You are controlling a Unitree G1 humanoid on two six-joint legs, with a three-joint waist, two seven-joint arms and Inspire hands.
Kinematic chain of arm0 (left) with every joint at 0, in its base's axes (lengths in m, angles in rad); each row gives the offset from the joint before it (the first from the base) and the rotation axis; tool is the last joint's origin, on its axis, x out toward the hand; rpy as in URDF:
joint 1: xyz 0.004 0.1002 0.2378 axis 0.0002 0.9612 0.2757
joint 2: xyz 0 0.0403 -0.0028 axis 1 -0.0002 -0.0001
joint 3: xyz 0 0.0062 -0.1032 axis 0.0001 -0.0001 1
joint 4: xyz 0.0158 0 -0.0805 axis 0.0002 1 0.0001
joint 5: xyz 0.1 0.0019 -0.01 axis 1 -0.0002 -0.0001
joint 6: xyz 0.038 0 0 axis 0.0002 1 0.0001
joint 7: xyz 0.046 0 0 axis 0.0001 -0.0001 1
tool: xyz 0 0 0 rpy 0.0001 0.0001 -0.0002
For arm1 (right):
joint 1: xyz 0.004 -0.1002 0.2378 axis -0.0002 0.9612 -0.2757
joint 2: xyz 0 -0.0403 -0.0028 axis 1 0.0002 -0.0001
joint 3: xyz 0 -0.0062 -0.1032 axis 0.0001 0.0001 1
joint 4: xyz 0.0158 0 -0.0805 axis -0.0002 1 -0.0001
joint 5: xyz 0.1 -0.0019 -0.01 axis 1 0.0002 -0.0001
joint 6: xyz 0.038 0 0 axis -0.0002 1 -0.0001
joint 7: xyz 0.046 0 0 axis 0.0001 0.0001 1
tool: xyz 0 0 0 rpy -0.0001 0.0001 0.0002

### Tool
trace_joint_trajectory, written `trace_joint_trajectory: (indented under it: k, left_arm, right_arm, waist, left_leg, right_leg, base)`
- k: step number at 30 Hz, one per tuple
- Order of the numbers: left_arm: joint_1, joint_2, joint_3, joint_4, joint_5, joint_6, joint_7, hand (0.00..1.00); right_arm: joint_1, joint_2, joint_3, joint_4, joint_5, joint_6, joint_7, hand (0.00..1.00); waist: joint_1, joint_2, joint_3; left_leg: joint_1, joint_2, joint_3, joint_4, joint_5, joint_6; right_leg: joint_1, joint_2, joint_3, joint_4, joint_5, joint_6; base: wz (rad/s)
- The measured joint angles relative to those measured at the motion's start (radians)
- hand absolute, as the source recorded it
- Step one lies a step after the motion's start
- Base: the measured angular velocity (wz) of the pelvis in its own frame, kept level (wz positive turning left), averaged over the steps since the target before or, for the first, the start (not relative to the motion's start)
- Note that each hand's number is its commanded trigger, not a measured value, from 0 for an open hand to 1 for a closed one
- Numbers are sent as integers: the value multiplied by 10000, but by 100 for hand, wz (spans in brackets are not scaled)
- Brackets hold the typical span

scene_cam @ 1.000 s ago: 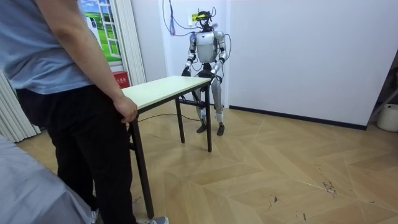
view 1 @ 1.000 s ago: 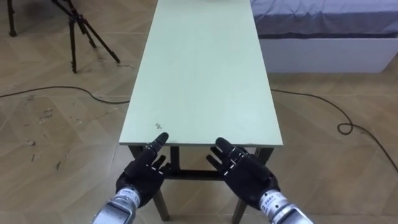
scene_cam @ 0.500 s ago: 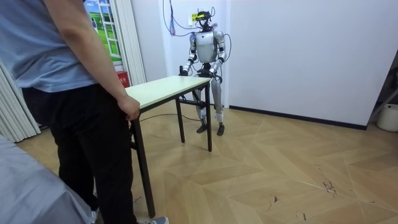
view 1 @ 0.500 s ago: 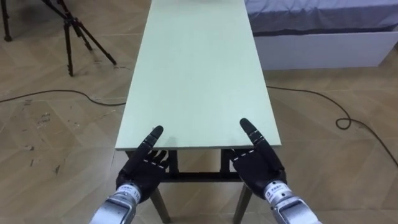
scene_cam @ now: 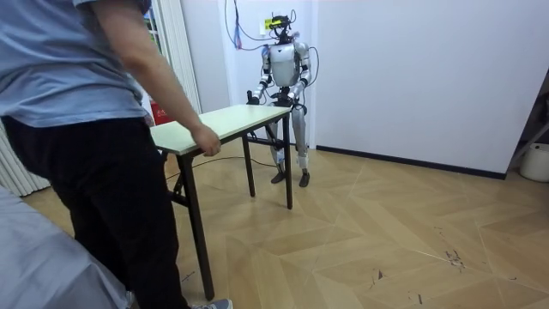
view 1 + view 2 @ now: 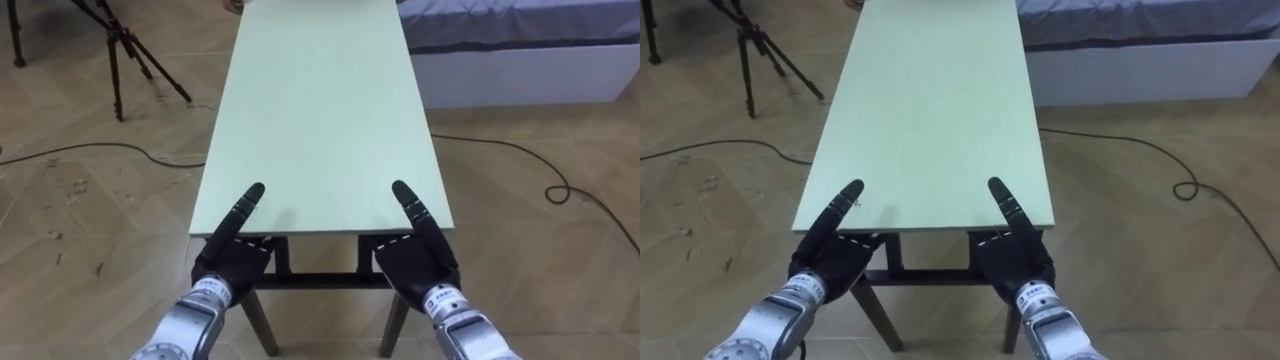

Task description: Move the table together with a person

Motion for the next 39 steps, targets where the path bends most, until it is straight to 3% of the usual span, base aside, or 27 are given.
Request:
trace_joint_trajectory:
  k: [9,15,16,17,18,19,20,25,27,29,32,35,39]
  left_arm:
    - [-1,-58,155,-280,-618,-77,583,0]
    - [-61,-282,171,-273,-1054,-474,807,0]
    - [-66,-303,171,-272,-1092,-511,813,5]
    - [-67,-321,171,-271,-1093,-550,816,29]
    - [-68,-332,171,-270,-1094,-575,818,47]
    - [-67,-343,171,-270,-1094,-593,818,89]
    - [-68,-345,171,-270,-1094,-595,818,100]
    - [-118,-386,211,-271,-1176,-615,950,100]
    - [-171,-445,210,-271,-1171,-627,1003,100]
    - [-319,-654,208,-254,-1137,-638,1083,100]
    - [-330,-686,205,-164,-1120,-676,1365,100]
    - [-321,-723,205,-120,-1075,-899,1438,100]
    - [-319,-725,112,-120,-1079,-882,1446,100]
  right_arm:
    - [-18,140,-15,-2,93,-60,14,0]
    - [-98,257,-31,-3,419,-204,-297,0]
    - [-98,270,-27,-3,417,-243,-311,0]
    - [-98,298,-27,-3,417,-267,-318,0]
    - [-98,306,-27,-3,417,-268,-320,6]
    - [-99,308,-27,-3,417,-270,-323,61]
    - [-102,308,-27,-19,419,-274,-354,100]
    - [-103,309,-28,-101,427,-291,-540,100]
    - [-143,309,-26,-123,411,-374,-983,100]
    - [-244,305,-26,-116,410,-666,-1627,100]
    - [-306,342,38,-116,365,-691,-2065,100]
    - [-294,520,94,-123,271,-717,-2066,100]
    - [-298,523,99,-137,193,-876,-2105,100]
  waist:
    - [-35,-14,1]
    - [-26,-49,21]
    - [-23,-50,23]
    - [-23,-49,23]
    - [-24,-49,24]
    - [-23,-47,25]
    - [-23,-47,25]
    - [-20,-46,25]
    - [-1,-62,38]
    - [243,-76,70]
    - [248,-89,98]
    - [189,-132,119]
    - [163,-160,132]
  left_leg:
    - [-29,4,-8,-3,0,0]
    - [21,-3,-7,-3,0,0]
    - [20,-5,-12,-2,0,0]
    - [19,-5,-16,-1,0,0]
    - [19,-5,-18,0,0,0]
    - [18,-5,-20,0,0,0]
    - [18,-5,-22,0,0,0]
    - [17,-5,-23,-1,0,0]
    - [8,-6,-23,-2,0,0]
    - [-98,-7,-26,-3,0,0]
    - [-195,-1,-117,-62,0,0]
    - [-151,7,-371,-77,-2,-2]
    - [-108,4,-378,-100,-2,-2]
  right_leg:
    - [-33,6,9,2,3,-4]
    - [25,-4,18,2,10,4]
    - [24,-5,18,2,10,4]
    - [22,-5,20,2,10,5]
    - [22,-5,21,2,10,5]
    - [21,-5,22,2,9,5]
    - [19,-5,22,3,9,4]
    - [18,-4,24,1,9,5]
    - [-1,-2,32,6,9,4]
    - [-130,-1,39,24,9,4]
    - [-262,7,31,31,10,5]
    - [-249,31,109,28,12,7]
    - [-185,27,176,20,14,10]
  base:
    - [0]
    - [0]
    - [0]
    - [0]
    - [0]
    - [0]
    - [0]
    - [0]
    - [0]
    - [0]
    - [-4]
    - [-12]
    - [5]
